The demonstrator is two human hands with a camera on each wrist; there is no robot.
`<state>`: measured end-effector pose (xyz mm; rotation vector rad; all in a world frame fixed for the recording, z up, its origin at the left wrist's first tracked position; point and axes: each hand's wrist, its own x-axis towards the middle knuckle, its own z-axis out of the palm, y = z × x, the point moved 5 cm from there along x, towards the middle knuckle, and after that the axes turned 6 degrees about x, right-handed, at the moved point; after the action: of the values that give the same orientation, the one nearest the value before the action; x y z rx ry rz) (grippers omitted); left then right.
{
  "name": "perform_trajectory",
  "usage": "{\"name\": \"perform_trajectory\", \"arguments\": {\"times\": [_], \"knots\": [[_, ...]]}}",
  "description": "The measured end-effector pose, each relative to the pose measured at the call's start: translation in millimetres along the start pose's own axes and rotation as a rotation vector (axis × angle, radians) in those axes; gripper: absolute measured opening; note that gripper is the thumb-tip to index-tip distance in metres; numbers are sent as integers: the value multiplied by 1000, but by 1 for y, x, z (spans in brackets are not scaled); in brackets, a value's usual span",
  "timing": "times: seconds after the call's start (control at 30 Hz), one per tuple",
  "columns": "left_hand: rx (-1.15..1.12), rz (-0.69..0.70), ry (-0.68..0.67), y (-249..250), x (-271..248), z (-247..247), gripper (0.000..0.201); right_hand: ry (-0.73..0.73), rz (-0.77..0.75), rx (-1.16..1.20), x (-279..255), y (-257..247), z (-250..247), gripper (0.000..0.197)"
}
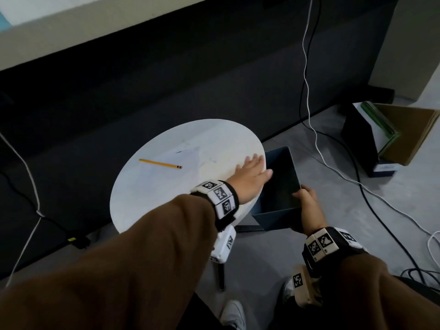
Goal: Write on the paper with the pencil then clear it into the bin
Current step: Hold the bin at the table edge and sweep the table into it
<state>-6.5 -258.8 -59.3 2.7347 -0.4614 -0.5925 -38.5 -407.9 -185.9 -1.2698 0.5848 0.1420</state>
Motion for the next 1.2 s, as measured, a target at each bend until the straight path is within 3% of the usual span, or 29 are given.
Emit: {"name": "perform_trajectory", "arguments": {"times": [0.1,0.17,0.23,0.3,0.4,0.47,0.53,0.63,0.7,0.77,0.83,0.9,0.97,1.03,1.1,1.2], "knots": [[18,-228,98,-54,-13,-10,63,-7,8,8,-3,0,1,72],[76,-364,82,-83,-22,-5,66,-2,24,5,-5,4,3,70],[150,-400,33,-88,-24,10,69,-5,33,9,-7,9,4,64],[196,-326,-5,-65,-20,33,72,-12,49,23,-11,12,5,64],[218,-55,-64,2,-18,60,78,-32,43,66,0,23,3,75],[120,61,-60,32,-21,62,69,-74,45,62,13,33,0,80],[83,56,22,26,-20,51,66,-75,37,65,9,31,0,70],[198,-183,54,-25,-22,37,72,-33,56,63,-8,21,1,36],[183,-339,53,-48,-30,38,72,-37,80,64,-13,24,0,31],[206,-265,33,-32,-32,50,75,-52,75,60,-18,25,3,31],[185,-62,-8,7,-27,63,72,-97,51,110,-21,28,7,36],[71,82,-65,43,-25,68,67,-129,8,110,-22,29,6,52],[35,103,-4,46,-21,60,64,-139,38,159,-24,30,5,70],[98,12,59,16,-16,48,64,-83,54,144,-27,27,-2,53],[206,-188,69,-32,-17,36,69,-45,103,87,-27,32,-8,34],[156,-426,100,-83,-34,24,69,-36,124,48,-33,32,-8,34]]}}
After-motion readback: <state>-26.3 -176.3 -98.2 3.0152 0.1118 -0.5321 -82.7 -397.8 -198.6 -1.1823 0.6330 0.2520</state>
